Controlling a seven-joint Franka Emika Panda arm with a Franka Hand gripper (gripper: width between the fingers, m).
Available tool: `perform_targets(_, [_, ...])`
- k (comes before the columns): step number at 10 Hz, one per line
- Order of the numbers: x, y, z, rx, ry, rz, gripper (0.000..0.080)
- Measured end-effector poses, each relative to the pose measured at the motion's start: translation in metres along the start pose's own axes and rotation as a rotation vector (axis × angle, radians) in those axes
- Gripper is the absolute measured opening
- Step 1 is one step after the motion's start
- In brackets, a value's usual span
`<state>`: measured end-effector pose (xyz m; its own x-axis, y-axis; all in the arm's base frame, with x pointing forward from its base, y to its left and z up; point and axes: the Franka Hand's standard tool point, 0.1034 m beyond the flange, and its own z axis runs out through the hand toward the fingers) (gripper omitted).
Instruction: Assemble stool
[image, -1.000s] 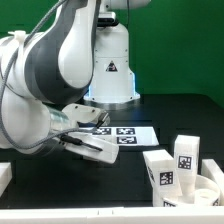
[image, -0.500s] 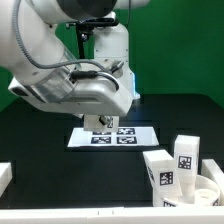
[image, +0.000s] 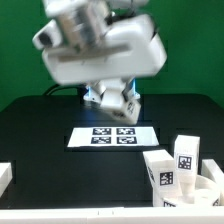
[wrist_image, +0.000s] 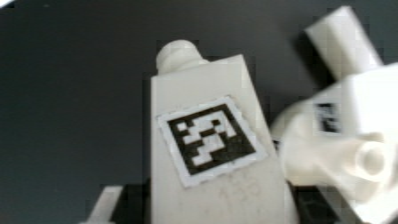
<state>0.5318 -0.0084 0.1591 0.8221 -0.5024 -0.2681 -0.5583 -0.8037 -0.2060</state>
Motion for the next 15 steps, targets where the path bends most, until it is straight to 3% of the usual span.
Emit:
perform_targets(1, [0.004,-0.009,-0.009,-0.01,0.082,-0.044,0.0325])
perform_targets(4, [0.009,-0.012,-0.003,0.003,0.281,-0.045,0.0325])
perform_targets(6, [0.015,-0.066,-0.02,0.072,0.464,-0.006,0.0325])
perform_targets(7, [0.013,-0.09,-0.023,0.089,0.51,0.0,0.0325])
perform_targets(8, [0.008,-0.097,-0.02,0.078,0.55,-0.02,0.0325])
perform_targets(10, [0.003,-0.107,-0.014,0.127,0.653,-0.013,0.0325])
perform_targets(11, [0.0,-0.111,-0.008,0.129,0.66,-0.023,0.0325])
perform_targets(13, [0.026,-0.129,-0.014,0.15,0.703,-0.02,0.0325])
perform_targets(14, [0.034,-0.136,-0.006,0.158,0.731,-0.02,0.0325])
perform_targets(15, [0.032,-0.142,0.012,0.16,0.735,-0.009,0.0325])
